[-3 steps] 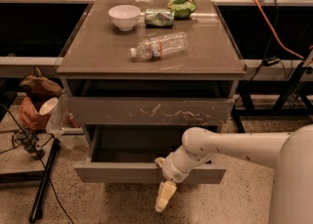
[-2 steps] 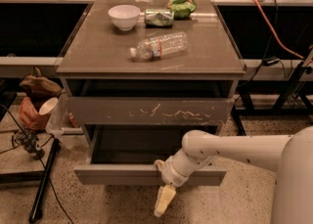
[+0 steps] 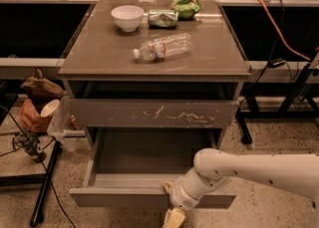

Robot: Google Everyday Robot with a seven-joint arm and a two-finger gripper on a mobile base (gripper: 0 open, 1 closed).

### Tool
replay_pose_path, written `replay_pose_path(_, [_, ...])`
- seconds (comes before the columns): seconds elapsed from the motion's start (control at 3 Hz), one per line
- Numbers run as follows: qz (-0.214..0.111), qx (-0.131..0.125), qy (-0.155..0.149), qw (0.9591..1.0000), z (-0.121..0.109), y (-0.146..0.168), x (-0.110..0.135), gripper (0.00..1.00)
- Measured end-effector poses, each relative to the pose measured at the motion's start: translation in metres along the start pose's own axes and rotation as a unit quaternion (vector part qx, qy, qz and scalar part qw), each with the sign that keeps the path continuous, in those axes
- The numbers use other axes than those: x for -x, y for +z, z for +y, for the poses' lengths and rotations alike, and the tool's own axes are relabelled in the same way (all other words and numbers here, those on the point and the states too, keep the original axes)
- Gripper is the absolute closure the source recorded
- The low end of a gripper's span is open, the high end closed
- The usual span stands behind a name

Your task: Open middle drawer

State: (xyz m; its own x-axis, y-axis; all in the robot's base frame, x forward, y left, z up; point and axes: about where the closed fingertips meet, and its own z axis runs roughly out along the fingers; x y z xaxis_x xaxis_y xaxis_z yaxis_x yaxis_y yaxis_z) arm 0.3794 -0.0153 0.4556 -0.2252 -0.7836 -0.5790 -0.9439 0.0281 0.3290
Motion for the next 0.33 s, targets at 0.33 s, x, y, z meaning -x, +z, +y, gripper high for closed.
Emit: replay_pose_path(0.33, [0.0,0.0,0.0,1.0,0.0001,0.0001,0.0,0.0])
